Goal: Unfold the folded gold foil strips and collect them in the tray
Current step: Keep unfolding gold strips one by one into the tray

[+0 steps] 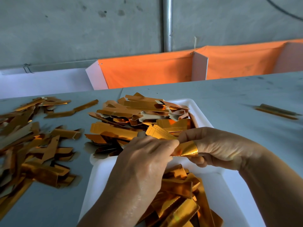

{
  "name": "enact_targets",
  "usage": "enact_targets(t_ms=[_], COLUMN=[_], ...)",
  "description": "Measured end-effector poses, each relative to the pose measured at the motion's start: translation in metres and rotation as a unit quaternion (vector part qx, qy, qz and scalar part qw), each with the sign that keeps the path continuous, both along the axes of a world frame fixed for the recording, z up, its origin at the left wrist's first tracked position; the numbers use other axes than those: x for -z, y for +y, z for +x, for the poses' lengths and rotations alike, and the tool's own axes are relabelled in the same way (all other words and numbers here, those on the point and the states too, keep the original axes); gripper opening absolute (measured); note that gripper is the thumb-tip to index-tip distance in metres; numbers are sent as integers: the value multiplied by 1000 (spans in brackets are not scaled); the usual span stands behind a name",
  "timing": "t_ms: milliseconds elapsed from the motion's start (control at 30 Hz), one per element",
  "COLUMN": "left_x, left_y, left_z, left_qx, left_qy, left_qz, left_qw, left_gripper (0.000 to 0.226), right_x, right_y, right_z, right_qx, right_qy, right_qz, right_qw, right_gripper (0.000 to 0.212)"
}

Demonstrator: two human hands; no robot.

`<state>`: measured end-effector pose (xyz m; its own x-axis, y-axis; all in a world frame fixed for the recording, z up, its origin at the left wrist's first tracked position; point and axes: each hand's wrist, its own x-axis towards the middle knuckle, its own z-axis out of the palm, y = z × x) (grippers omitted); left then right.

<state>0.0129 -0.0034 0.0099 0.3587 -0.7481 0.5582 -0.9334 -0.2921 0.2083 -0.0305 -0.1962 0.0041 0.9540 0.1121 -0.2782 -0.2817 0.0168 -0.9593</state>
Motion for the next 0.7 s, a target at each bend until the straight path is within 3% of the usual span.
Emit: enact_targets(t_ms=[100,167,233,400,500,700], left_x=[7,17,17,15,15,12], left_y=[0,1,1,3,-1,-3], left_z=[10,15,17,18,15,11], left_qx=[-26,-43,-47,-74,-93,-105], left_qy=[85,113,127,118,66,100], left_qz=[-1,-1,-11,-40,-34,-53], left_qw=[996,993,991,989,993,988], left_gripper=[50,56,53,43,42,38], right_x=[-1,-3,-4,-5,-5,-8], right_y=[3,5,4,4,5,7], right_z=[1,1,0,-1,-1,-7], right_qx=[19,20,21,57,91,105], right_qy=[-21,-39,-61,-93,-107,-121], right_qz=[-38,-62,-55,-39,-64,-78], right_qw=[999,997,996,993,988,984], right_gripper=[35,27,10,31,31,28])
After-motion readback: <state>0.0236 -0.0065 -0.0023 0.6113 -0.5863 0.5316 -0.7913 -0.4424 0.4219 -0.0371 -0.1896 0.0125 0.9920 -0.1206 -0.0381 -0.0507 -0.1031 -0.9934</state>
